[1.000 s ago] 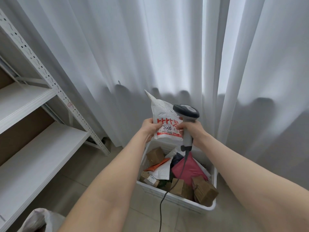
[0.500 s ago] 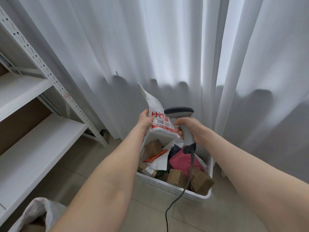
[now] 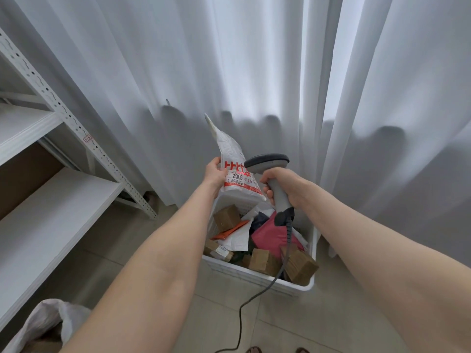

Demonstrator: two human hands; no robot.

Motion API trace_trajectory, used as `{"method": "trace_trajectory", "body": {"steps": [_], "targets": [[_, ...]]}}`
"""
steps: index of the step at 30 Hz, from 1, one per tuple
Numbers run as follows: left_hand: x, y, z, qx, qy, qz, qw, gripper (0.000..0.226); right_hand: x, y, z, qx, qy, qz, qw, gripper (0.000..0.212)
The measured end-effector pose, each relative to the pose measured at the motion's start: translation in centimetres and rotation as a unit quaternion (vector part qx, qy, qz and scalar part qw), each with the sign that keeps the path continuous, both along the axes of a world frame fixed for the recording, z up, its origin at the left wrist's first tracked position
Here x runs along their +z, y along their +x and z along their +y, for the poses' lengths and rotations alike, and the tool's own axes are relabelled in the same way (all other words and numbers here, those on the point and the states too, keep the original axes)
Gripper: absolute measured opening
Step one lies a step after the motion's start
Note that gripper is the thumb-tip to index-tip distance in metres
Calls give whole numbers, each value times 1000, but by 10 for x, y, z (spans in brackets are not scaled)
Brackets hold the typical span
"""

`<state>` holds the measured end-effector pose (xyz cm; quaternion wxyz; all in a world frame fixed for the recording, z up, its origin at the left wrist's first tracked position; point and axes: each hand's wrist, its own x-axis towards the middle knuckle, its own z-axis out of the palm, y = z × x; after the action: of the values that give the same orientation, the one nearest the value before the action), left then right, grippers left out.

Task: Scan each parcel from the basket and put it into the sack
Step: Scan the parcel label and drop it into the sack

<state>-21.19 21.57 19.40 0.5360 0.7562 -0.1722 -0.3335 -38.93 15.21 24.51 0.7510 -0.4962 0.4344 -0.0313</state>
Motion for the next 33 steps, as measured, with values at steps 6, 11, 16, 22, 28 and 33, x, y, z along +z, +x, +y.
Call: {"method": "trace_trajectory", "body": {"steps": [6, 11, 16, 22, 28, 33], "targets": [[-5, 7, -1, 4, 7, -7, 1000, 37, 7, 6, 2, -5, -10, 8, 1000, 9], [-11, 16, -2, 11, 7, -16, 1000, 34, 10, 12, 4, -12, 0, 11, 1000, 10], [-14, 23, -2, 16, 8, -22, 1000, 33, 12, 19, 8, -24, 16, 15, 999, 11], [-16, 29, -2, 18, 1, -20, 1000, 30, 18, 25, 13, -25, 16, 15, 999, 10], [-16, 36, 0, 20, -5, -28, 999, 17, 23, 30, 18, -29, 11, 16, 999, 12], [-13, 40, 4, 18, -14, -25, 999, 28, 26, 35, 22, -30, 9, 15, 999, 4]]}}
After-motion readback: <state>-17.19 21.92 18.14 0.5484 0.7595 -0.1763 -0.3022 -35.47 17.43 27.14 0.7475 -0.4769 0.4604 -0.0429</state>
